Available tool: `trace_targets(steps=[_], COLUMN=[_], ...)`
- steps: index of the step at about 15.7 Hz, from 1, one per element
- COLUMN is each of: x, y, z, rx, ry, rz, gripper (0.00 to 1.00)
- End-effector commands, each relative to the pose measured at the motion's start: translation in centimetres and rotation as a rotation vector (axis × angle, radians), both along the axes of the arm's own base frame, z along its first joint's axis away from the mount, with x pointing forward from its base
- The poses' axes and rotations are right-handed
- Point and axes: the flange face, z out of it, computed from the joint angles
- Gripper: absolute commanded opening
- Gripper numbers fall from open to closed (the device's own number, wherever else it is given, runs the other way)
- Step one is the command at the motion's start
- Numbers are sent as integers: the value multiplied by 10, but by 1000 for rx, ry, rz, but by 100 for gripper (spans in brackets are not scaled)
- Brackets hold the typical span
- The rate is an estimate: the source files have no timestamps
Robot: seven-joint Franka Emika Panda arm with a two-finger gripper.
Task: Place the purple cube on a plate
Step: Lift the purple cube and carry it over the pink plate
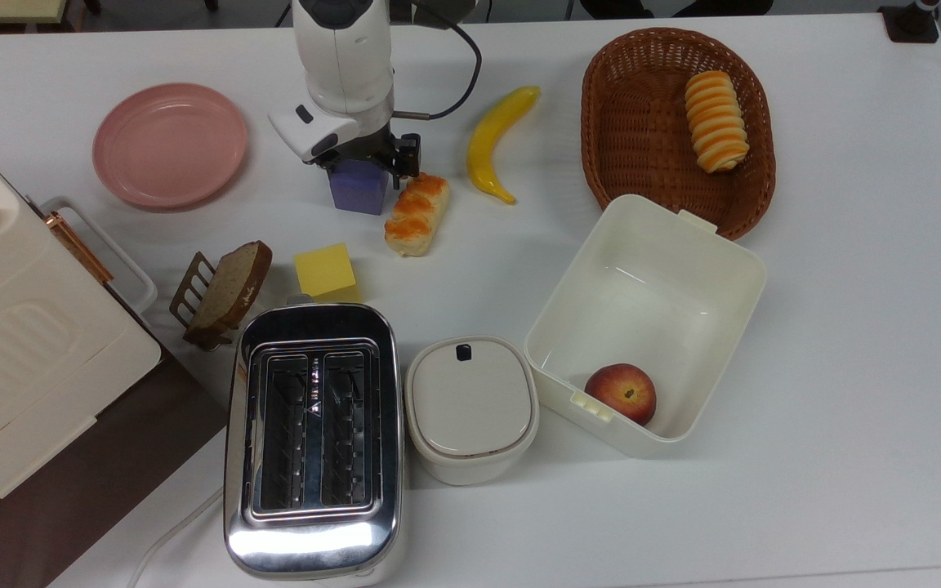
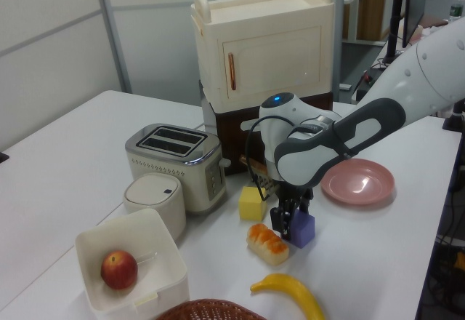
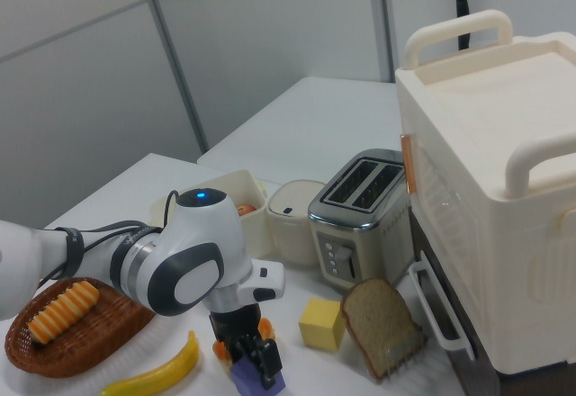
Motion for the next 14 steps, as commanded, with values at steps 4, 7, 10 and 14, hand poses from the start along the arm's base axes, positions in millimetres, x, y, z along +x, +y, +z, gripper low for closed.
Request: trace_targets(steps=[4, 7, 10, 14], x=[-5, 2, 6, -7], y=[-29, -54, -85, -150], z=[10, 49, 85, 89], rx=[-18, -4, 21, 36], ry=[-5, 62, 72, 54], rz=[-49, -28, -38, -49], gripper=[0, 0, 0, 0])
